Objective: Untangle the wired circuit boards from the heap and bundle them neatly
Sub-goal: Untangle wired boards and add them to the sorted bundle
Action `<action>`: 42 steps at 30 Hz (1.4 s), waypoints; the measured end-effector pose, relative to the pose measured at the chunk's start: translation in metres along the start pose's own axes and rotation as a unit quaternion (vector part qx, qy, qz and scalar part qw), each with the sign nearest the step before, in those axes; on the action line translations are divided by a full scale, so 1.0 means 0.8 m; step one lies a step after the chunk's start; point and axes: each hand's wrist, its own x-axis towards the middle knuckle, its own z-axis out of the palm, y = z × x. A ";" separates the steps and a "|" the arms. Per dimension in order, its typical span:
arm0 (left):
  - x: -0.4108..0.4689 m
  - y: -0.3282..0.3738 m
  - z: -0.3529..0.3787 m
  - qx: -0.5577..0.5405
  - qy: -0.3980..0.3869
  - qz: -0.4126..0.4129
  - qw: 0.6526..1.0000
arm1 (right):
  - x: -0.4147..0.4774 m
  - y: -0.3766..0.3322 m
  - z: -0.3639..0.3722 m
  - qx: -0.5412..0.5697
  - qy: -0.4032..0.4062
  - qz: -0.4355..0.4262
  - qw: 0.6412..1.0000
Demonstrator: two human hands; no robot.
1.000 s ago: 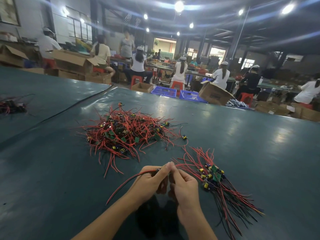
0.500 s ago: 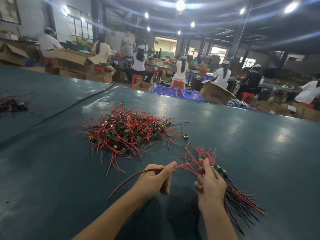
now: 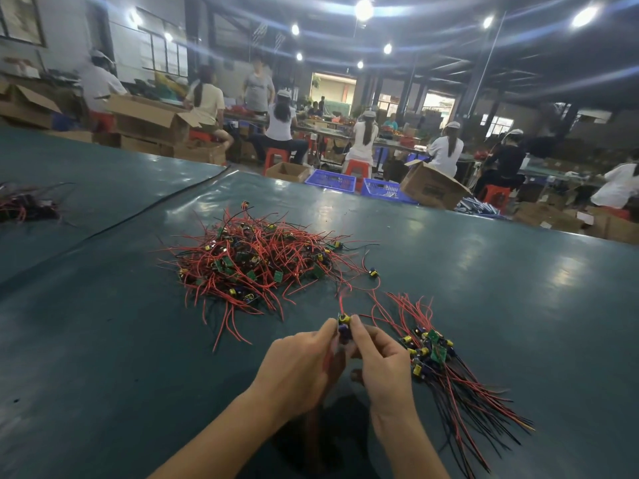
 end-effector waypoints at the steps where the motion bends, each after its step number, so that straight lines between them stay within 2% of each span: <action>1: 0.000 0.000 -0.001 0.009 -0.001 0.031 0.999 | 0.001 -0.001 -0.002 0.012 -0.001 0.003 1.000; 4: -0.001 0.000 -0.001 0.040 0.015 0.081 0.996 | -0.002 -0.003 -0.005 -0.011 -0.009 -0.024 1.000; 8: 0.001 -0.002 -0.005 0.016 0.011 0.052 0.998 | -0.008 -0.005 -0.006 -0.074 -0.016 -0.098 0.992; 11: 0.000 -0.005 -0.008 -0.004 -0.014 0.041 0.999 | -0.005 -0.002 -0.008 -0.130 0.032 -0.153 0.979; 15: 0.007 -0.017 -0.016 0.006 0.058 -0.011 0.998 | 0.002 -0.005 -0.019 -0.095 0.125 -0.177 0.972; 17: 0.011 -0.035 -0.016 0.031 0.095 -0.037 0.994 | 0.006 -0.009 -0.026 -0.108 0.175 -0.216 0.954; 20: 0.011 -0.068 -0.015 0.072 0.089 -0.123 0.986 | 0.012 -0.007 -0.043 -0.248 0.218 -0.294 0.897; 21: 0.010 -0.078 -0.015 0.085 0.074 -0.159 0.981 | 0.014 -0.005 -0.049 -0.310 0.231 -0.286 0.877; 23: 0.007 -0.095 -0.015 0.120 0.039 -0.223 0.967 | 0.016 0.001 -0.057 -0.415 0.234 -0.215 0.853; 25: 0.007 -0.107 -0.019 0.146 0.025 -0.266 0.953 | 0.017 0.006 -0.060 -0.502 0.195 -0.146 0.830; 27: 0.008 -0.116 -0.024 0.146 0.028 -0.297 0.943 | 0.015 0.008 -0.057 -0.541 0.169 -0.130 0.814; 30: 0.006 -0.126 -0.030 0.139 0.009 -0.331 0.933 | 0.012 0.010 -0.045 -0.493 0.146 -0.152 0.844; 33: 0.003 -0.133 -0.033 0.137 -0.053 -0.377 0.914 | 0.009 0.018 -0.033 -0.372 0.084 -0.122 0.916; 34: 0.003 -0.135 -0.034 0.143 -0.073 -0.391 0.906 | 0.009 0.020 -0.030 -0.347 0.064 -0.101 0.930; 37: 0.005 -0.141 -0.041 0.170 -0.079 -0.414 0.891 | 0.012 0.029 -0.031 -0.366 0.030 -0.057 0.929; 42: 0.003 -0.146 -0.048 0.127 0.001 -0.428 0.895 | 0.019 0.028 -0.041 -0.420 0.053 -0.027 0.906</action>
